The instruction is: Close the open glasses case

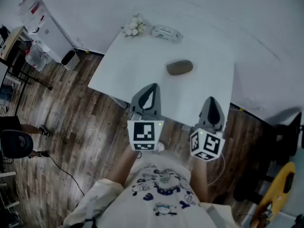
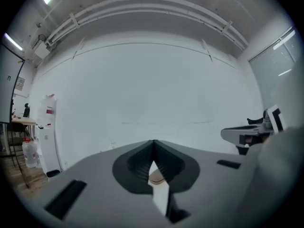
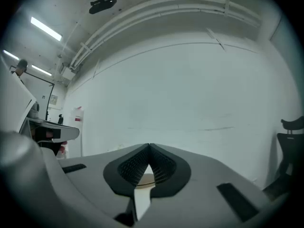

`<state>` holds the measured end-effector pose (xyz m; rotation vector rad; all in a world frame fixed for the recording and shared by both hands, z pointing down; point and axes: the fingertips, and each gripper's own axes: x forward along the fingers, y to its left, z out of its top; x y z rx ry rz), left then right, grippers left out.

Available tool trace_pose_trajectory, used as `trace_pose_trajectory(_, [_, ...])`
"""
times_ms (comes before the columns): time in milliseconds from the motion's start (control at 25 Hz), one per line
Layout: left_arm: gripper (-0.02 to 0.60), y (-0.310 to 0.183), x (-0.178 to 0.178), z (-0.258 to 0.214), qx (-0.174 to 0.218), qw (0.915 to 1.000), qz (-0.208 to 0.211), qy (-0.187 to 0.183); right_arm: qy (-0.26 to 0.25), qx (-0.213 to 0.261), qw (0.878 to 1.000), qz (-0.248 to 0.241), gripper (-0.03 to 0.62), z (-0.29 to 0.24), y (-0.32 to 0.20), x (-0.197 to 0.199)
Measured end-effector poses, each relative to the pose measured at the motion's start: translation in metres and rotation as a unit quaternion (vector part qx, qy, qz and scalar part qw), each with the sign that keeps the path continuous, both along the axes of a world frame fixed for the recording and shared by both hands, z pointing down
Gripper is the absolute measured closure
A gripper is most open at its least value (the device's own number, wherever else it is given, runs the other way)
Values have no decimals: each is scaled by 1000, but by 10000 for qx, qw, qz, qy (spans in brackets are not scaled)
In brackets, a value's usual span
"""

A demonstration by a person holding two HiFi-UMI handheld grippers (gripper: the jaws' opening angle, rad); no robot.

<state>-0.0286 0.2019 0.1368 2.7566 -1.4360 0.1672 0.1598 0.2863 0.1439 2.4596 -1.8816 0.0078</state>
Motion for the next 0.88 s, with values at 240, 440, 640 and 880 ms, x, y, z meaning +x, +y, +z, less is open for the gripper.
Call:
trace_pose_trajectory(240, [583,5,4,-1,-26,10000,-14,2,81,-29,9999,-95,592,-2,2,2])
trace_pose_trajectory(440, [583,1,9,3,-68,10000,-29,-32,12,-64,9999,-91,592,3,-2,6])
trace_pose_trajectory(640, [583,-1,17,10,-110,9999,-59,-96,-44,-54,9999,-120,592,8,-5,15])
trace_pose_trajectory(880, [583,-9,27,19,-185,9995,-237,-94,-137,-156,9991,-374,592,19,-20,23])
